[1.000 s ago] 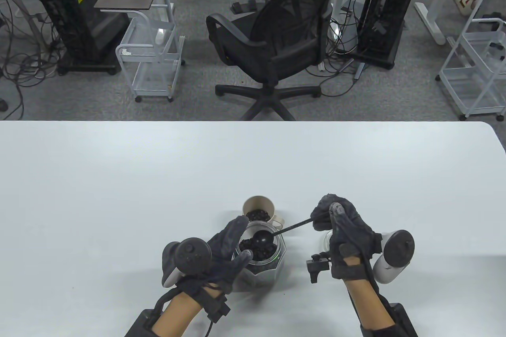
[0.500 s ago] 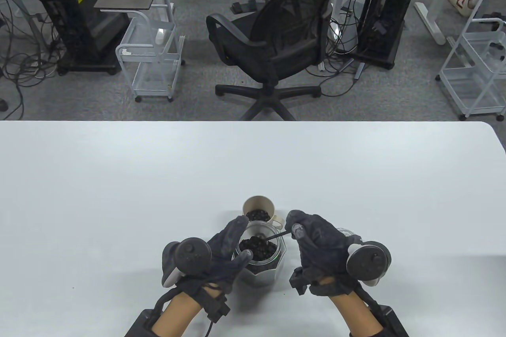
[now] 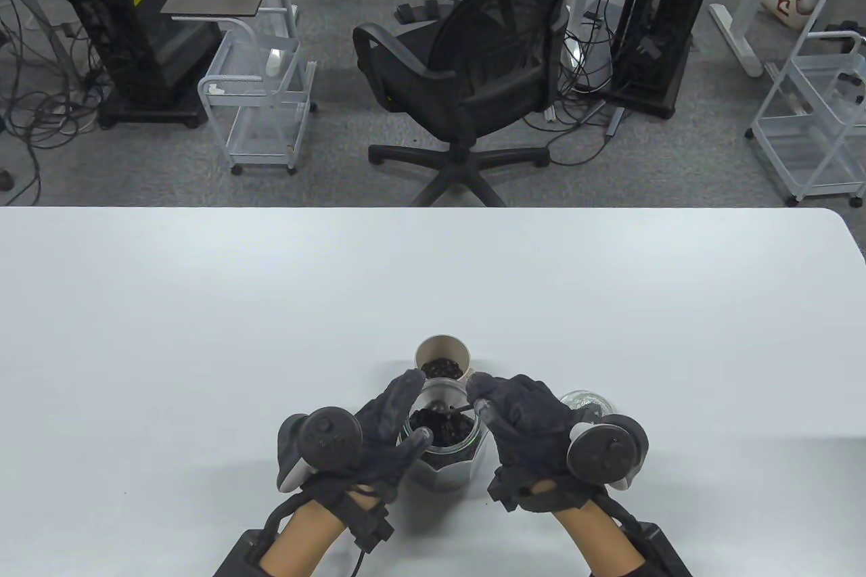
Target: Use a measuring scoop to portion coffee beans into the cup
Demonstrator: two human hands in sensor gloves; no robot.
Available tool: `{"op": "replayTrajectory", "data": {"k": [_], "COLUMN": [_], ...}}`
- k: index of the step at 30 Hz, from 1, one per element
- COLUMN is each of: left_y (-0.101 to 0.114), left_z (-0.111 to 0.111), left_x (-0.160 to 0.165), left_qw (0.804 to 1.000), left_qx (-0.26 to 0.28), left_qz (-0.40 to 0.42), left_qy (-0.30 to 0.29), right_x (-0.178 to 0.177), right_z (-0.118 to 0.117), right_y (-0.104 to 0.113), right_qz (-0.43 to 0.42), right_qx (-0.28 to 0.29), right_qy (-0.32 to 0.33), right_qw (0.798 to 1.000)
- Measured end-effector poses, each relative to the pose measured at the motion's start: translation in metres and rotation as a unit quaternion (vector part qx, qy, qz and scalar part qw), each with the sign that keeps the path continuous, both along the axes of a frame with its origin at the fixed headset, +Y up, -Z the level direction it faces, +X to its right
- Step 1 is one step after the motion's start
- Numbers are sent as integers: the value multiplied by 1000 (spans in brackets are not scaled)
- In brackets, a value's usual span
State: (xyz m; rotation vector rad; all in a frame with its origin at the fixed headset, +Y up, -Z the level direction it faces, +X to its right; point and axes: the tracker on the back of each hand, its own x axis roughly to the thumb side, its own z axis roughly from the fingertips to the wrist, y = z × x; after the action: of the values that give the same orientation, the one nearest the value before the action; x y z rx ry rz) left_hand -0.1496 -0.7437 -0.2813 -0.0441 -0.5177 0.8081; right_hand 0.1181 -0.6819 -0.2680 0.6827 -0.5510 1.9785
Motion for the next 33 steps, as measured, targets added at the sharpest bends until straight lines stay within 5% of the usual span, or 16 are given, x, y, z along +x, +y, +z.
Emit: {"op": "replayTrajectory", "data": {"k": [15, 25, 33], "left_y": [0, 0, 0], "left_z": [0, 0, 0], "left_x": [0, 0, 0], "left_qw": [1000, 1000, 1000], "left_qx": [1, -1, -1], "left_qz": [0, 1, 1], "left_qy": [0, -1, -1], "right_x": [0, 20, 31], "right_z": [-10, -20, -22], "right_y": [-6, -21, -30], "right_qz": [-11, -140, -186], "right_qx": [-107, -231, -279], "right_qy": [18, -28, -54], "right_qw": [994, 962, 941]}}
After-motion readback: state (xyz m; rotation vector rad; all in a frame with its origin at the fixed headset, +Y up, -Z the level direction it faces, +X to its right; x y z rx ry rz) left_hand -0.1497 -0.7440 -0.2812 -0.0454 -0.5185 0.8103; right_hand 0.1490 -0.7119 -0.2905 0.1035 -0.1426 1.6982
